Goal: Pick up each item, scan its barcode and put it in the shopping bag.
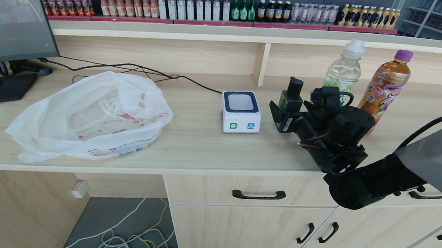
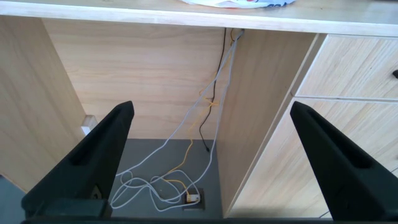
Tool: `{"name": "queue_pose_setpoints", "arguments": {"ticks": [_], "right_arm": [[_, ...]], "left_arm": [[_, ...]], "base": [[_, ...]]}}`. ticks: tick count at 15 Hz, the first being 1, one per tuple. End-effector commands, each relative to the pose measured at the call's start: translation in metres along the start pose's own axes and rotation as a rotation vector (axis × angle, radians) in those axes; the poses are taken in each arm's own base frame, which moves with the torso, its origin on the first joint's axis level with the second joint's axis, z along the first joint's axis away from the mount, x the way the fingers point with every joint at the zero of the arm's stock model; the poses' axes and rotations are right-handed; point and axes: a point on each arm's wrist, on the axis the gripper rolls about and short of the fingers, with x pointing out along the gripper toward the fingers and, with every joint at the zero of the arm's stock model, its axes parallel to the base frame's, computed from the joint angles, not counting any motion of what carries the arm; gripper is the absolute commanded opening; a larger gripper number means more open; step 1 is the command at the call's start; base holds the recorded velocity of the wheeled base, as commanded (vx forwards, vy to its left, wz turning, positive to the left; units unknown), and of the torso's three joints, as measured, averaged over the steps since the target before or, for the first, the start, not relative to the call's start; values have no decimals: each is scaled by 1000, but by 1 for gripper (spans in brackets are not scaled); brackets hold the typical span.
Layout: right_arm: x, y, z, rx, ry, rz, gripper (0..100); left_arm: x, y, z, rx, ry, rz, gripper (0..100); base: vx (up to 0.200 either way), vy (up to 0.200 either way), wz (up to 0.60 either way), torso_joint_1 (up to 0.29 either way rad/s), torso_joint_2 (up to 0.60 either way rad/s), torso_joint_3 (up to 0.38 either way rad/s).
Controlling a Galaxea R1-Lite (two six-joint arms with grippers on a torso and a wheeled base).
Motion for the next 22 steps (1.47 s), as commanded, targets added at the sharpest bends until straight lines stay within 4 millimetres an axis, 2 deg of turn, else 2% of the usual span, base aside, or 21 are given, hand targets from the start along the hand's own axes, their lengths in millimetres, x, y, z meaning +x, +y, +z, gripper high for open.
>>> {"name": "queue_pose_setpoints", "arguments": {"ticks": [1, 6, 22], "right_arm": [[2, 1, -2, 1, -1, 1, 100], [5, -12, -5, -9, -2, -22, 100], [11, -14, -19, 24, 17, -33, 100]], "left_arm": [[0, 0, 0, 0, 0, 0, 100], [0, 0, 0, 0, 0, 0, 100], [0, 0, 0, 0, 0, 0, 100]], "base": [[0, 0, 0, 0, 0, 0], [0, 0, 0, 0, 0, 0], [0, 0, 0, 0, 0, 0]]}}
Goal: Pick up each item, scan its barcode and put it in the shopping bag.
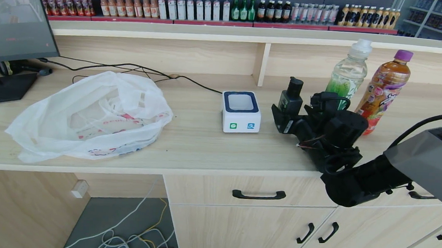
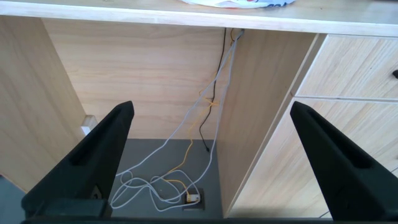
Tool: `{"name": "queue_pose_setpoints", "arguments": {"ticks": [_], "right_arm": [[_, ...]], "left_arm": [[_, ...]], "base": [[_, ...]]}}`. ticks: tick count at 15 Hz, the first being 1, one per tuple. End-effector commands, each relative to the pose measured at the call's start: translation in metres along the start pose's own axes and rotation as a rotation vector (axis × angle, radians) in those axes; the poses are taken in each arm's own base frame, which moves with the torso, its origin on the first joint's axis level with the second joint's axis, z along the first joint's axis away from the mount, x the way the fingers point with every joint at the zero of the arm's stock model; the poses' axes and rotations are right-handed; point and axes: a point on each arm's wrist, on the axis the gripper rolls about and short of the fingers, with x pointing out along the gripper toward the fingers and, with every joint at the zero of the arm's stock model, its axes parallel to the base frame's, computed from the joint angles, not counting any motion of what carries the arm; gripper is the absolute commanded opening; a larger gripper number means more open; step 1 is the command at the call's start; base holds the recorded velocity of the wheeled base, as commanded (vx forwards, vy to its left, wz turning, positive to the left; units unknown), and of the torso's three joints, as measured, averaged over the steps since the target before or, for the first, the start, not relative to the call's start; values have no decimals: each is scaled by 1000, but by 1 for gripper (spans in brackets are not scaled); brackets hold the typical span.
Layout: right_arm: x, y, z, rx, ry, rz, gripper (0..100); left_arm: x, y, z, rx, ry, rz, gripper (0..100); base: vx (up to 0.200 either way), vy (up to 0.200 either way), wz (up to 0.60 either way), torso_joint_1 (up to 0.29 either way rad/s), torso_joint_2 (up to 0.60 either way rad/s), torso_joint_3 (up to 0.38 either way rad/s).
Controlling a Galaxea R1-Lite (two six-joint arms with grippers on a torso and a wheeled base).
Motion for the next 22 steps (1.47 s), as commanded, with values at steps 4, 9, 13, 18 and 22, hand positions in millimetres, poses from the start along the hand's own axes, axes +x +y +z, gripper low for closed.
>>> {"name": "queue_pose_setpoints", "arguments": {"ticks": [4, 9, 13, 18, 22], "right_arm": [[3, 1, -7, 0, 6, -2, 100], [5, 2, -5, 3, -8, -7, 100], [7, 2, -2, 5, -20, -7, 0], [6, 3, 1, 29, -47, -23, 0], [-12, 10, 22, 42, -72, -31, 0]], "left_arm": [[0, 0, 0, 0, 0, 0, 100], [0, 0, 0, 0, 0, 0, 100], [0, 0, 0, 0, 0, 0, 100], [0, 0, 0, 0, 0, 0, 100], [0, 0, 0, 0, 0, 0, 100]], "base": [[0, 0, 0, 0, 0, 0], [0, 0, 0, 0, 0, 0], [0, 0, 0, 0, 0, 0], [0, 0, 0, 0, 0, 0], [0, 0, 0, 0, 0, 0]]}}
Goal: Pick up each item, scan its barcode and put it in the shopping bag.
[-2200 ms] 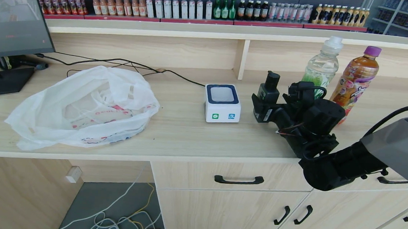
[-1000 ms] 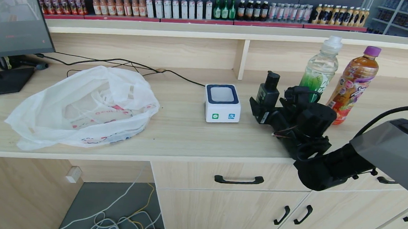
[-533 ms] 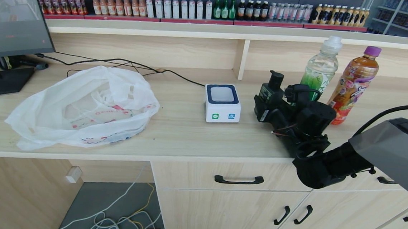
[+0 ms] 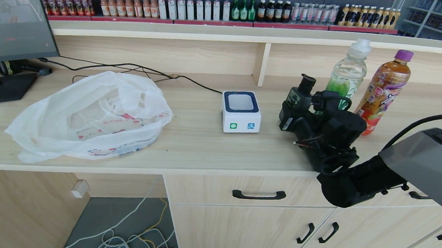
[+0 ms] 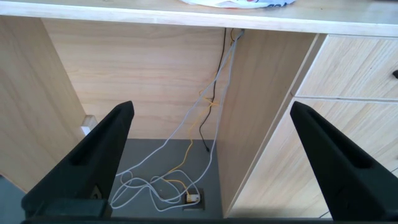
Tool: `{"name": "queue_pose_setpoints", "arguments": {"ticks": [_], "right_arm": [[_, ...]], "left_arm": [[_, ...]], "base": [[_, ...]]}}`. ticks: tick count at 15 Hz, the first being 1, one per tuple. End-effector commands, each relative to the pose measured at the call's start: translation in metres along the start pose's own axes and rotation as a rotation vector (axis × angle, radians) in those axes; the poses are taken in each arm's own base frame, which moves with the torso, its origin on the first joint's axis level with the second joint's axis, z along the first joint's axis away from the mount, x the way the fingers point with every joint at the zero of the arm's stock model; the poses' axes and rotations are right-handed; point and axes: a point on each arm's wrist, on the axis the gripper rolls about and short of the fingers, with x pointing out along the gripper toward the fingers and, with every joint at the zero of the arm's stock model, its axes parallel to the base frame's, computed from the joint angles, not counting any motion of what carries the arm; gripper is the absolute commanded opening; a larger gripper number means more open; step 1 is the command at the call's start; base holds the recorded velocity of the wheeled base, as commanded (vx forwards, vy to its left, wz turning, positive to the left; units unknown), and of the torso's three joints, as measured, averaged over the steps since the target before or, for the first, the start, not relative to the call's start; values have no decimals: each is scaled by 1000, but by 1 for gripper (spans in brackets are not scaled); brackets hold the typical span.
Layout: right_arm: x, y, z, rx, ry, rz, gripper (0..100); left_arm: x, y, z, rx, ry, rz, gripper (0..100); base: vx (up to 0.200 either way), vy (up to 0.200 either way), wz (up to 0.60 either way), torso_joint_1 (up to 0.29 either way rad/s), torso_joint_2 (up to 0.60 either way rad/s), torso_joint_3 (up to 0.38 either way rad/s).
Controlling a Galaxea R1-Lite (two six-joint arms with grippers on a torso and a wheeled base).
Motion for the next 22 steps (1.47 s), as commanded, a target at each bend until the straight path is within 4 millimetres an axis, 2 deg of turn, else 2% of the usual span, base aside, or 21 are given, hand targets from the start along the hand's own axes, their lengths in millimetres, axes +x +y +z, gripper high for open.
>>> {"name": "queue_pose_setpoints", "arguments": {"ticks": [1, 4, 5, 6, 8, 11, 14, 18, 22], "right_arm": [[-19, 6, 23, 6, -10, 24, 0], [-66, 8, 55, 1, 14, 50, 0], [-67, 8, 56, 0, 13, 51, 0], [-97, 9, 68, -10, 36, 79, 0], [-131, 10, 77, -25, 64, 119, 0], [-182, 10, 81, -26, 125, 202, 0], [-207, 7, 88, -10, 125, 241, 0], [-213, 9, 97, 76, 106, 316, 0], [-248, -7, 95, 187, 158, 354, 0]], "left_arm": [[0, 0, 0, 0, 0, 0, 100], [0, 0, 0, 0, 0, 0, 100], [0, 0, 0, 0, 0, 0, 100], [0, 0, 0, 0, 0, 0, 100], [0, 0, 0, 0, 0, 0, 100], [0, 0, 0, 0, 0, 0, 100], [0, 0, 0, 0, 0, 0, 100], [0, 0, 0, 0, 0, 0, 100], [0, 0, 0, 0, 0, 0, 100]], "base": [[0, 0, 0, 0, 0, 0], [0, 0, 0, 0, 0, 0], [0, 0, 0, 0, 0, 0], [0, 0, 0, 0, 0, 0], [0, 0, 0, 0, 0, 0], [0, 0, 0, 0, 0, 0], [0, 0, 0, 0, 0, 0], [0, 0, 0, 0, 0, 0], [0, 0, 0, 0, 0, 0]]}}
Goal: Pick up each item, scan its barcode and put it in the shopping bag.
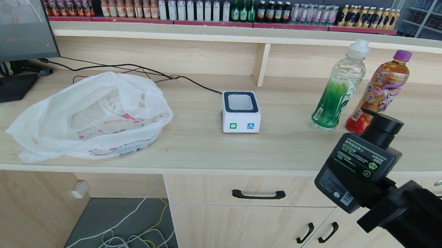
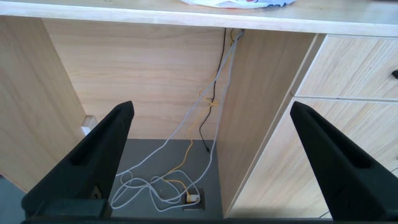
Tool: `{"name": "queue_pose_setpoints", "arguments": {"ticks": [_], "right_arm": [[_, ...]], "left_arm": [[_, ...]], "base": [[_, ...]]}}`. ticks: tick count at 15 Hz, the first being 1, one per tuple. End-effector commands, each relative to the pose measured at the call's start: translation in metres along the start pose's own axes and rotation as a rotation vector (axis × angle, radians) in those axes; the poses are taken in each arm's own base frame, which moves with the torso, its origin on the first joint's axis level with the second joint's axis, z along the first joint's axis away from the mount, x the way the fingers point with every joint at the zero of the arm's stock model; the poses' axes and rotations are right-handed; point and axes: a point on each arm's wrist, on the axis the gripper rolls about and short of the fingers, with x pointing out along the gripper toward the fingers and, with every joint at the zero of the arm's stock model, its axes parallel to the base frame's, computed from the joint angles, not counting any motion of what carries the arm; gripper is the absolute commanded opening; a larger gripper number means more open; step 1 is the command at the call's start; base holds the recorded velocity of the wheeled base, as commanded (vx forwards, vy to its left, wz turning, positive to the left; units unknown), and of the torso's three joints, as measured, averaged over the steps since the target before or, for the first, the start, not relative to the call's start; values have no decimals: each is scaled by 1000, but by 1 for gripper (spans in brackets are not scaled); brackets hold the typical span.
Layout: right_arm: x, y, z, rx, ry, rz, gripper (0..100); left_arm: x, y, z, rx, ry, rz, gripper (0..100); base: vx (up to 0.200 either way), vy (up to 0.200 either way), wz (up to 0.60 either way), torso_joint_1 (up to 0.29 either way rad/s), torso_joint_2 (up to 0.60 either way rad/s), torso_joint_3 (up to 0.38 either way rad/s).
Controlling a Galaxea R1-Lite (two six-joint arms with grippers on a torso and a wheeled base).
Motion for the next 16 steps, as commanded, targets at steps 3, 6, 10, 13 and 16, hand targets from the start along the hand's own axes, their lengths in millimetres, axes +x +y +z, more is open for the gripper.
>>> {"name": "queue_pose_setpoints", "arguments": {"ticks": [3, 6, 10, 13, 16], "right_arm": [[-22, 5, -2, 45, 9, 116, 0], [-11, 19, -2, 94, 35, 270, 0], [14, 26, 4, 236, 27, 291, 0], [25, 30, 10, 359, 16, 323, 0], [34, 35, 24, 412, -16, 396, 0]], "left_arm": [[0, 0, 0, 0, 0, -1, 100], [0, 0, 0, 0, 0, -1, 100], [0, 0, 0, 0, 0, -1, 100], [0, 0, 0, 0, 0, -1, 100], [0, 0, 0, 0, 0, -1, 100]], "base": [[0, 0, 0, 0, 0, 0], [0, 0, 0, 0, 0, 0], [0, 0, 0, 0, 0, 0], [0, 0, 0, 0, 0, 0], [0, 0, 0, 0, 0, 0]]}}
